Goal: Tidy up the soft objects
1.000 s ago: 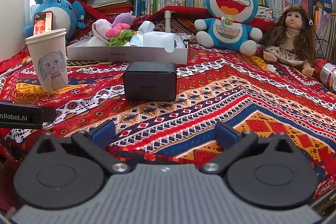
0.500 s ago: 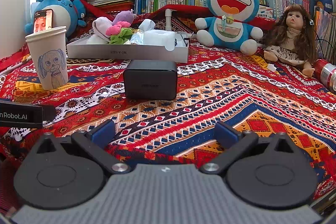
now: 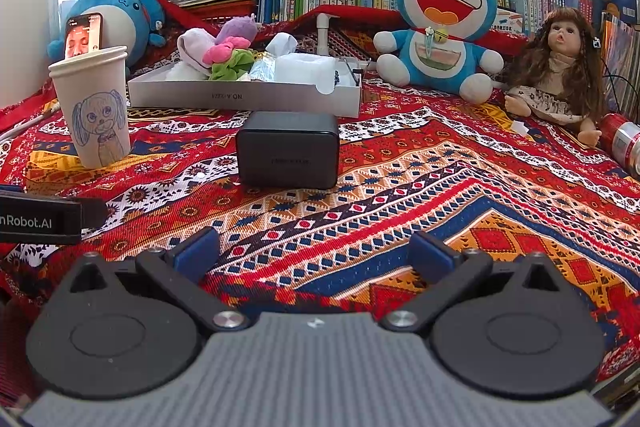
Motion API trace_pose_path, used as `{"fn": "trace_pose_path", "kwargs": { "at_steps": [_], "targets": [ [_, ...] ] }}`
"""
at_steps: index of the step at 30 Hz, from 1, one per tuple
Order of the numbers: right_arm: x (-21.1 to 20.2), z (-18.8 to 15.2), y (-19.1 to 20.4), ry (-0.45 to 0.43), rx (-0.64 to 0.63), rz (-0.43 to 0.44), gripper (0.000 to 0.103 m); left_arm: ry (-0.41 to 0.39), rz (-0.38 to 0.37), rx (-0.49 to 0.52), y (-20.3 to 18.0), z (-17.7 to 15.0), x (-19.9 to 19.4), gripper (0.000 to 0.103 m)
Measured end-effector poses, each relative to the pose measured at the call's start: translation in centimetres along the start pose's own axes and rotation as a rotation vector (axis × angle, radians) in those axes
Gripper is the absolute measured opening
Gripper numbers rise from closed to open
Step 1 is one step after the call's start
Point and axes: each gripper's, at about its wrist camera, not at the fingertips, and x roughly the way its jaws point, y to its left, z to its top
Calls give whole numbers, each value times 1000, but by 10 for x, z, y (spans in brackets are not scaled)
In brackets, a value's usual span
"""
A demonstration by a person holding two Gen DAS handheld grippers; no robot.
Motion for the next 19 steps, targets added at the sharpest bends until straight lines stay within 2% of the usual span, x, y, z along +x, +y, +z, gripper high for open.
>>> {"fn": "trace_pose_path", "kwargs": {
  "at_steps": [19],
  "targets": [
    [0,0,0,-1,0,0,103,-1,-1,2,1,0,1,103]
  ]
}}
